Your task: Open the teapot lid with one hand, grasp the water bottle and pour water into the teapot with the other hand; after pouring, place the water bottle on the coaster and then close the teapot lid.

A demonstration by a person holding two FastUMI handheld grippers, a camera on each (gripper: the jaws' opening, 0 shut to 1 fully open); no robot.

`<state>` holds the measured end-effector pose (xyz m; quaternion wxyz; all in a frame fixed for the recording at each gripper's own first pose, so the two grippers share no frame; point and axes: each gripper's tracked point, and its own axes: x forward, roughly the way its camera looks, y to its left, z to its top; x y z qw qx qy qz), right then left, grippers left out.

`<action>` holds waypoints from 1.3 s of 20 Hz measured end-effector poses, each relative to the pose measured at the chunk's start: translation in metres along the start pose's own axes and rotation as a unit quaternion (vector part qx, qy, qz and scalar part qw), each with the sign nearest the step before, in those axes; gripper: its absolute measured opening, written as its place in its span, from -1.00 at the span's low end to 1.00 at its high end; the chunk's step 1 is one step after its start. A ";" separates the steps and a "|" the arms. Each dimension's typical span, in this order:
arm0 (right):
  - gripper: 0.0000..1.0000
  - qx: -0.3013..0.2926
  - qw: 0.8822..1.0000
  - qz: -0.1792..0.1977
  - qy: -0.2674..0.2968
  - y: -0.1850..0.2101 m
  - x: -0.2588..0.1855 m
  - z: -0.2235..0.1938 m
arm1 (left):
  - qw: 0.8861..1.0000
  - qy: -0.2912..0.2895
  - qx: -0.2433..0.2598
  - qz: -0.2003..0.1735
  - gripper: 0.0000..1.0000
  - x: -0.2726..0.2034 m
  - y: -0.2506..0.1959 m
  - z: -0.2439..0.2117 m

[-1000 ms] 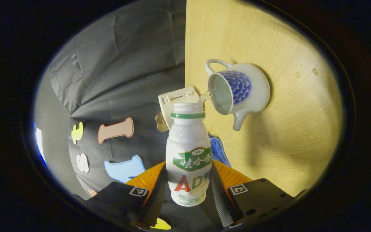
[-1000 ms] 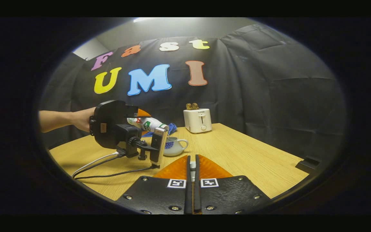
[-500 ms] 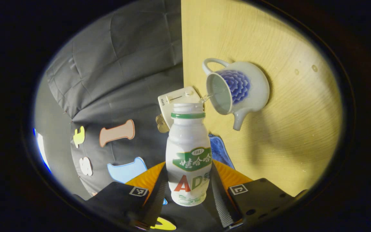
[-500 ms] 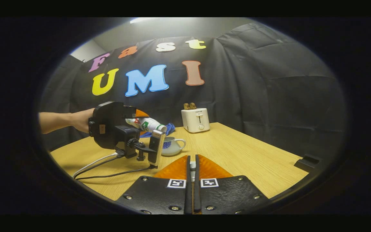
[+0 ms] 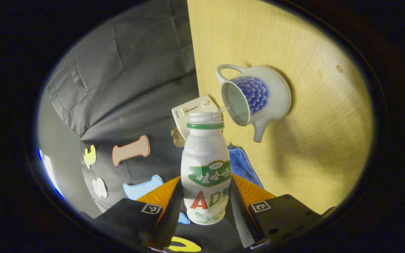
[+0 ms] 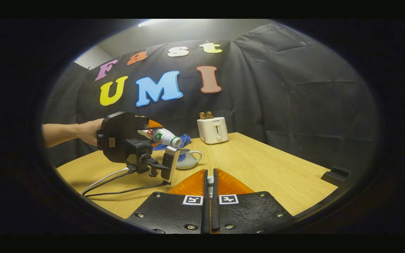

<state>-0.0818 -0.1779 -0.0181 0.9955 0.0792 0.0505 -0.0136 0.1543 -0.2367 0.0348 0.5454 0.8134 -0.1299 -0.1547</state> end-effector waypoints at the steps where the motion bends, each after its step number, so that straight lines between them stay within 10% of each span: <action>1: -0.96 0.001 1.000 -0.001 -0.001 -0.001 0.000 0.000 | 1.000 -0.001 0.001 0.002 0.53 0.000 0.001 0.000; 26: -0.96 -0.004 1.000 -0.004 0.008 -0.003 0.001 0.000 | 1.000 -0.006 -0.005 0.014 0.66 0.003 0.002 0.002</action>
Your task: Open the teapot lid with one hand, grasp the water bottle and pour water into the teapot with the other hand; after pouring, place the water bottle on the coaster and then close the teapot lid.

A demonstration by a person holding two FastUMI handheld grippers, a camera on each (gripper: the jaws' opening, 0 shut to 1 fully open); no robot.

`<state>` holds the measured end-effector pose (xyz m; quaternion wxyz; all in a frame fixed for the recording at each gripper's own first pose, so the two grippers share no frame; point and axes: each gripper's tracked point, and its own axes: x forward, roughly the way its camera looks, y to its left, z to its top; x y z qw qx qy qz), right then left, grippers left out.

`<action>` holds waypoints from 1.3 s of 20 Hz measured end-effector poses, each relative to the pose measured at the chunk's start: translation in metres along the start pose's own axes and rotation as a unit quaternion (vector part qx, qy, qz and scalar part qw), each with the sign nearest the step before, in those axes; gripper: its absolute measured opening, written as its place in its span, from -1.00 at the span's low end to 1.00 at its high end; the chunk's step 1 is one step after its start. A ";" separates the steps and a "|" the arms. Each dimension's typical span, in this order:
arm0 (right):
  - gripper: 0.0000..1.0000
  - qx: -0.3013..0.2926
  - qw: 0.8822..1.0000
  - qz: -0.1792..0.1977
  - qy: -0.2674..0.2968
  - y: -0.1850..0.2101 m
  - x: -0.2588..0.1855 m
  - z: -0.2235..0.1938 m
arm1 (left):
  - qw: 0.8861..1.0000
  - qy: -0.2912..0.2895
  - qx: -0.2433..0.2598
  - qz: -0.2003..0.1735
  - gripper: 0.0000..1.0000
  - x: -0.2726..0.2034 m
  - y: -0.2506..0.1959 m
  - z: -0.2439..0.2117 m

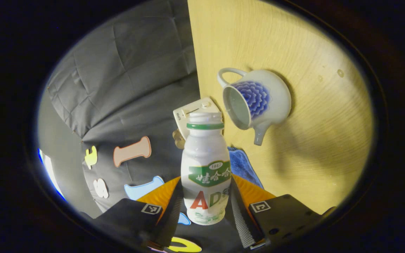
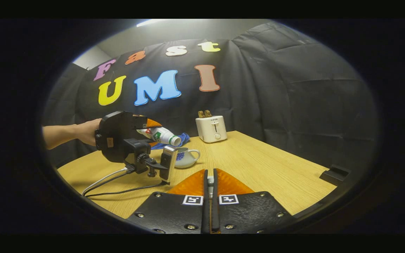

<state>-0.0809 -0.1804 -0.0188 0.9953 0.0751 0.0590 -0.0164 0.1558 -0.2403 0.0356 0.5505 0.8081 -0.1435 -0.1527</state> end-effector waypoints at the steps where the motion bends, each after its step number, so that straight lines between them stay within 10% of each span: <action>1: -0.96 -0.003 1.000 0.000 0.000 0.000 0.001 0.001 | 1.000 -0.002 -0.003 0.002 0.53 0.001 0.000 0.000; 11: -0.96 -0.056 0.998 0.030 -0.030 0.026 0.026 0.037 | 0.989 -0.017 -0.148 0.017 0.66 -0.002 -0.014 -0.009; 26: -0.95 -0.081 0.994 0.080 0.005 0.082 0.155 0.057 | 0.900 0.012 -0.429 0.075 0.66 -0.043 -0.032 -0.096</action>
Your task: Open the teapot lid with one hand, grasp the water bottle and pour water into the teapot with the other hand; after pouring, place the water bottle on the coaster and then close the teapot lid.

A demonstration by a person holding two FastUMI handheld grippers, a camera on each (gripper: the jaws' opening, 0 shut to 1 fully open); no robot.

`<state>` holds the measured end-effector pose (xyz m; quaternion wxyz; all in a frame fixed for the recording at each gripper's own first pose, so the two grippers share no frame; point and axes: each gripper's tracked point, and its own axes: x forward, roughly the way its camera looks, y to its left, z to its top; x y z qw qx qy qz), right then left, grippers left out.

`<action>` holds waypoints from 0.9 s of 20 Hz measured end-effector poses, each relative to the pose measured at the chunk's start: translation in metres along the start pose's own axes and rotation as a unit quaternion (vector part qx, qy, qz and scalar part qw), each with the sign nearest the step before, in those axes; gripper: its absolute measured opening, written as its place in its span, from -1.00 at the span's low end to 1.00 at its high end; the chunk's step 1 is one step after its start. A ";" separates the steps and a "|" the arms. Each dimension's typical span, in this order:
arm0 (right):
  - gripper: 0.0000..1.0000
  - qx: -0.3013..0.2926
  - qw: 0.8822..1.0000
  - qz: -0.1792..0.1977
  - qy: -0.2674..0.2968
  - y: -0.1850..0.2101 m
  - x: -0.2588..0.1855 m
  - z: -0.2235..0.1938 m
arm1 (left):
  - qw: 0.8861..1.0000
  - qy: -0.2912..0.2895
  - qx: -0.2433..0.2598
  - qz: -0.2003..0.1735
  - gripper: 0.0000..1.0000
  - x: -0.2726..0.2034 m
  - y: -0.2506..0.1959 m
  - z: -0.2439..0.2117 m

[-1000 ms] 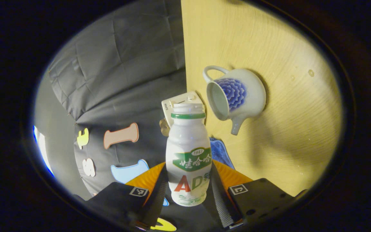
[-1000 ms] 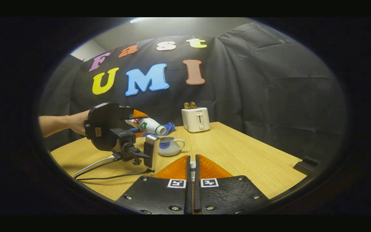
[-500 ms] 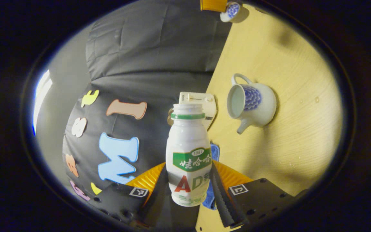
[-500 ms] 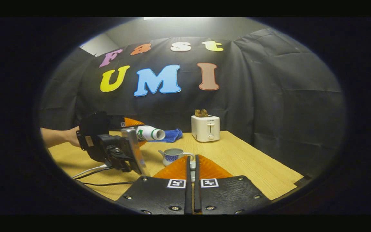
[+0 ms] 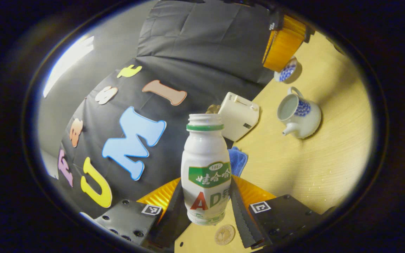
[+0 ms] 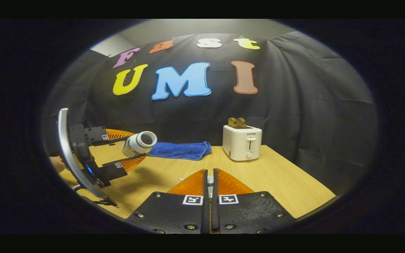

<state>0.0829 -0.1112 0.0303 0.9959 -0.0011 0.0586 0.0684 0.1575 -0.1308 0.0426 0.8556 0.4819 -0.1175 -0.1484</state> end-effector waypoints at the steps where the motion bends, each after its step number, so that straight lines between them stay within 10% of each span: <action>1: -0.96 -0.003 1.000 0.000 0.003 0.002 0.009 -0.001 | 1.000 0.003 -0.018 0.005 0.66 -0.002 0.004 -0.006; 18: -1.00 -0.018 1.000 0.002 0.023 0.018 0.046 -0.019 | 0.964 0.050 -0.257 0.041 0.48 -0.029 0.059 -0.079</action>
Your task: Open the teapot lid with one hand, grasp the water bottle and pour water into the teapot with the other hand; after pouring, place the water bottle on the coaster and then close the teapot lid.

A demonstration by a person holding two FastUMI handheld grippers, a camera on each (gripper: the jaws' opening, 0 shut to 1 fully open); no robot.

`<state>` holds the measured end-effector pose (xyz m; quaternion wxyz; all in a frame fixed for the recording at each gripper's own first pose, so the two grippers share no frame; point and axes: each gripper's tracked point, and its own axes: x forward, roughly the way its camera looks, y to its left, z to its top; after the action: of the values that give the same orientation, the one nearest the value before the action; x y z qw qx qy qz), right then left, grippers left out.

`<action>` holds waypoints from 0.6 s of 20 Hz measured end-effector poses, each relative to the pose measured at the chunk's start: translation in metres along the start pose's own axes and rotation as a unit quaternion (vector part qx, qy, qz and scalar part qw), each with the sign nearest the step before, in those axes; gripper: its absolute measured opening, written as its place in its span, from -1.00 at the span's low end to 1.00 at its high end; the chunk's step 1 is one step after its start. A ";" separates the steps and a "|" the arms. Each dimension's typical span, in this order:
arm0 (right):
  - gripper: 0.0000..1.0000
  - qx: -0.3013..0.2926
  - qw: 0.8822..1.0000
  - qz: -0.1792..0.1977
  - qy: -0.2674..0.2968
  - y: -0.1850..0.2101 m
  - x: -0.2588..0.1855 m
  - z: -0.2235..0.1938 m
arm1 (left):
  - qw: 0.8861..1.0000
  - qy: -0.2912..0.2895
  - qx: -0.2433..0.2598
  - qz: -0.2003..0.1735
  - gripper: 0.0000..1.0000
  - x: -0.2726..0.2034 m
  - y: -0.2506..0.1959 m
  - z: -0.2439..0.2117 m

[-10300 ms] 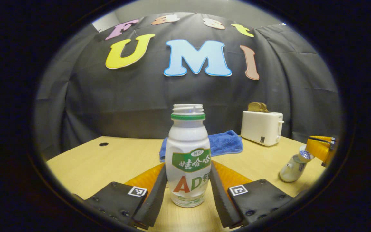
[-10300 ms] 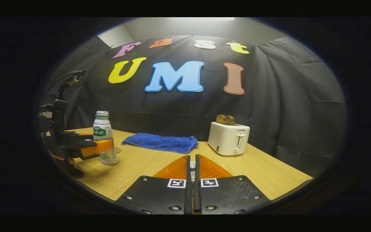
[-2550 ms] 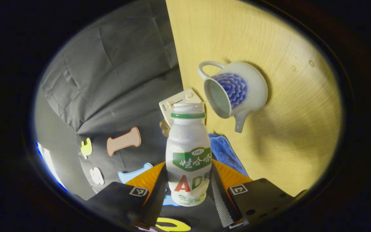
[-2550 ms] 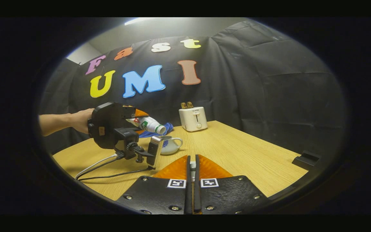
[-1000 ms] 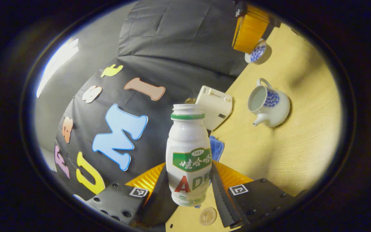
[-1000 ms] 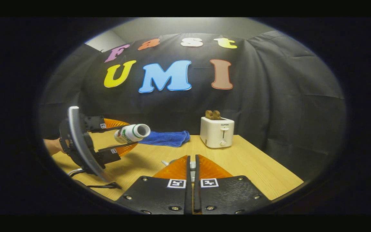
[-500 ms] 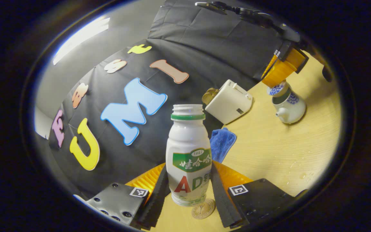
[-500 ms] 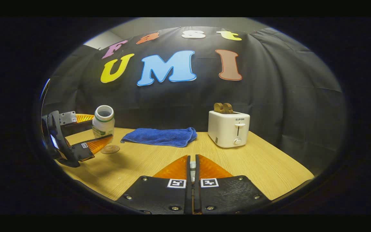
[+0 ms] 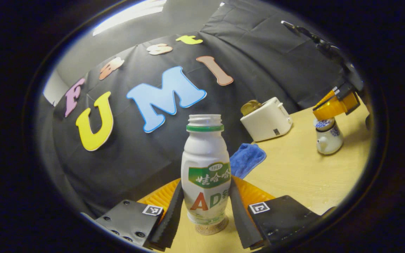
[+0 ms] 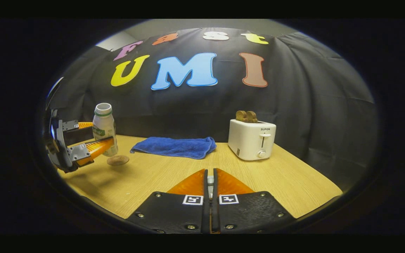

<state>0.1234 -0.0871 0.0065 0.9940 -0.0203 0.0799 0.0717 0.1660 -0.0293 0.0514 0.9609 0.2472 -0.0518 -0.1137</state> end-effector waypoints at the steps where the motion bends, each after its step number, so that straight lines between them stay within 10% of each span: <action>1: -0.96 0.002 1.000 0.000 0.002 0.002 0.001 -0.001 | 1.000 0.001 -0.020 0.006 0.48 0.000 0.007 0.000; 12: -0.87 0.022 1.000 -0.006 0.007 -0.002 0.006 -0.013 | 0.982 0.053 -0.181 0.026 0.48 0.019 0.052 -0.045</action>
<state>0.1270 -0.0886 -0.0077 0.9941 0.0002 0.0884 0.0634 0.2015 0.0310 0.0379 0.9937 0.0734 0.0139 -0.0835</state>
